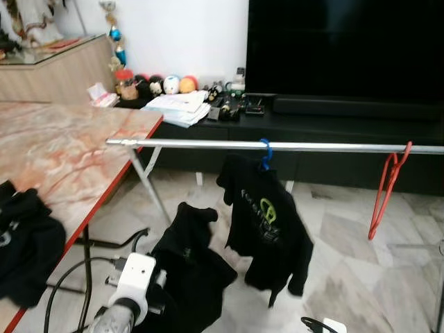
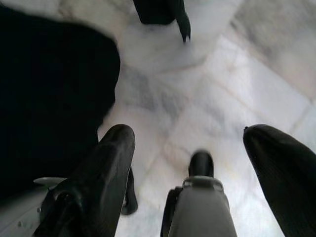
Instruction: Hang hanger
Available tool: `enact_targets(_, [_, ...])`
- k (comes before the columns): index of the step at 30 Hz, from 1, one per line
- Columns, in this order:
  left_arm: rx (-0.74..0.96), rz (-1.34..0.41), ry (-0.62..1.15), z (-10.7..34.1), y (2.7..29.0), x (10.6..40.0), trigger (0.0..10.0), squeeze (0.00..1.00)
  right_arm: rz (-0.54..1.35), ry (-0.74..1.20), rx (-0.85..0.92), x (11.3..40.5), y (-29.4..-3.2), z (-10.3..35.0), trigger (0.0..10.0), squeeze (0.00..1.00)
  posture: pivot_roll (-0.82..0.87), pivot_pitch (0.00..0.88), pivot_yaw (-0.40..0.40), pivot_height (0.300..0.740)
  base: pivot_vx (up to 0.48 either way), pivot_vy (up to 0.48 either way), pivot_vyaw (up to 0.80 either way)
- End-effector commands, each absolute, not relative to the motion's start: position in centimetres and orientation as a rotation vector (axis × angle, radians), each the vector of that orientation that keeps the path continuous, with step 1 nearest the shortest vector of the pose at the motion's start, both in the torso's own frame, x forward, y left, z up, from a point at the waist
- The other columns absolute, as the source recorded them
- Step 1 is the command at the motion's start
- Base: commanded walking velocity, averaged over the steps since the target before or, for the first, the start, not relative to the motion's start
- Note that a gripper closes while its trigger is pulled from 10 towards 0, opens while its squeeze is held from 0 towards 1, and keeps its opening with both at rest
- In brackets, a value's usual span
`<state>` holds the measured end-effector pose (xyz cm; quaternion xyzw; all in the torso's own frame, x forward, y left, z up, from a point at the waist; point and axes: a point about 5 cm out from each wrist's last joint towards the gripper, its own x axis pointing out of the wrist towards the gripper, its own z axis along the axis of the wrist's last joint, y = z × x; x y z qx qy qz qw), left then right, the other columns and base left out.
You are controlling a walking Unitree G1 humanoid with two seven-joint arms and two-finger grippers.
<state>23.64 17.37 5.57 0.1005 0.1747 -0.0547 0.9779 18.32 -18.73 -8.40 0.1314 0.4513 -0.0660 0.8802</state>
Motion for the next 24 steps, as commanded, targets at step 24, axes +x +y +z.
enact_targets(24, [0.231, -0.189, 0.345, 6.34, 16.75, 24.07, 10.0, 0.0, -0.1, 0.908, 0.26, 18.27, -18.94, -8.3, 10.0, 0.0, 0.09, 0.049, 0.024, 0.74, -0.124, 0.0, 0.0])
